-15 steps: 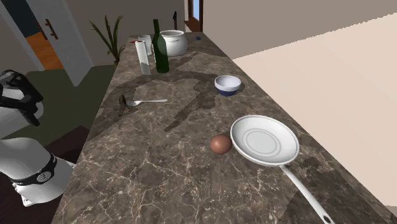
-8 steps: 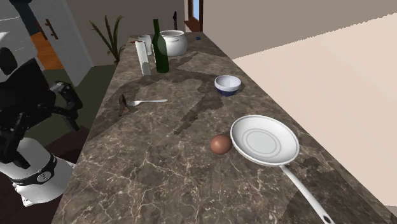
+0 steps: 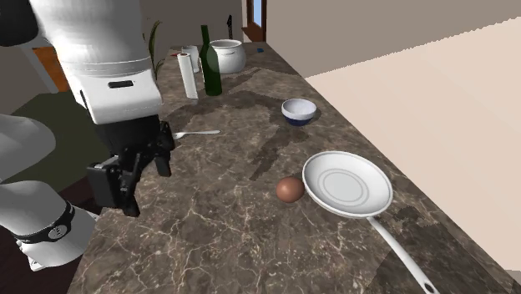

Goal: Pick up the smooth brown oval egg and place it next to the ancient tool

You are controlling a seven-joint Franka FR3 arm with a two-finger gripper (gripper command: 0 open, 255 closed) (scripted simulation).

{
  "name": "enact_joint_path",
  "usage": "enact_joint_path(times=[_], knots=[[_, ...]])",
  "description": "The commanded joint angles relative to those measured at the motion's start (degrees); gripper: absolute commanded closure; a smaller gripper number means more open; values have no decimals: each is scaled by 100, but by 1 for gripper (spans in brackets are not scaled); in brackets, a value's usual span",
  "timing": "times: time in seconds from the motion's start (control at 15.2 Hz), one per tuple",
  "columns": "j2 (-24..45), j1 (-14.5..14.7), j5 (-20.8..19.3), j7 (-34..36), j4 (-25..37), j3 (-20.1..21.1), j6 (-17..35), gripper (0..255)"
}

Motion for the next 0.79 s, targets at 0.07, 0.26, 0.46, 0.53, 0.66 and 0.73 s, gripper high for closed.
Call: enact_joint_path(times=[0.07,0.26,0.46,0.53,0.66,0.73], knots=[[448,73,-161,133,150,277,435,0],[964,117,-418,319,371,558,831,0],[1507,151,-770,553,641,833,1169,0],[1695,165,-910,643,742,920,1266,0],[2080,201,-1225,838,962,1084,1434,0],[2277,226,-1399,943,1081,1157,1503,0]])
